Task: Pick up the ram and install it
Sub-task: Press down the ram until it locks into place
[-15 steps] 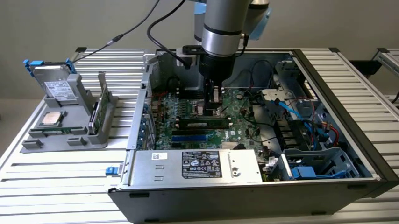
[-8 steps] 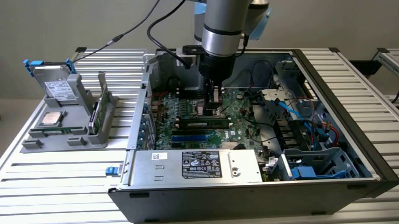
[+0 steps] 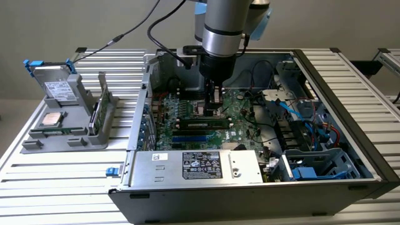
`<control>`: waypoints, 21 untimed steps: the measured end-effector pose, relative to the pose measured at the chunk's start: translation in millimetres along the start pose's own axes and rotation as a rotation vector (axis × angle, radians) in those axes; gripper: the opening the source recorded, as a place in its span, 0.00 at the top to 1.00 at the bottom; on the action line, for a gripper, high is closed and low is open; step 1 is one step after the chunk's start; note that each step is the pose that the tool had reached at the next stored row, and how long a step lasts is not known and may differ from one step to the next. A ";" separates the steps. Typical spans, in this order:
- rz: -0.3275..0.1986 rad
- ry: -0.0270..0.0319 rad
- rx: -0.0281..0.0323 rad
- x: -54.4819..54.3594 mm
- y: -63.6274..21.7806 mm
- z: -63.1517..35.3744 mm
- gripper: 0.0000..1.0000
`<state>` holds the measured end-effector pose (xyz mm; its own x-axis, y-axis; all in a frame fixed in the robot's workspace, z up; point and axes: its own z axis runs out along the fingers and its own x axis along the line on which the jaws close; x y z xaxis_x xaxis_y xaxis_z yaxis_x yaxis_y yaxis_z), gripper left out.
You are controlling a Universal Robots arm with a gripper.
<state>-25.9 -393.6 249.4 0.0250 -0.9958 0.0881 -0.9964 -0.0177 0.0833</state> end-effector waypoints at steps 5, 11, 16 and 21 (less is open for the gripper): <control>0.000 -0.0026 -0.0001 2.5 -13.1 -0.8 0.90; 0.000 -0.0039 0.0020 4.8 -22.5 2.5 0.90; 0.000 -0.0039 0.0037 4.0 -23.2 11.5 0.90; 0.000 -0.0009 0.0042 3.4 -23.8 19.2 0.90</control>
<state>-3.6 -398.2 228.6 0.0245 -0.9959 0.0872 -0.9967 -0.0176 0.0791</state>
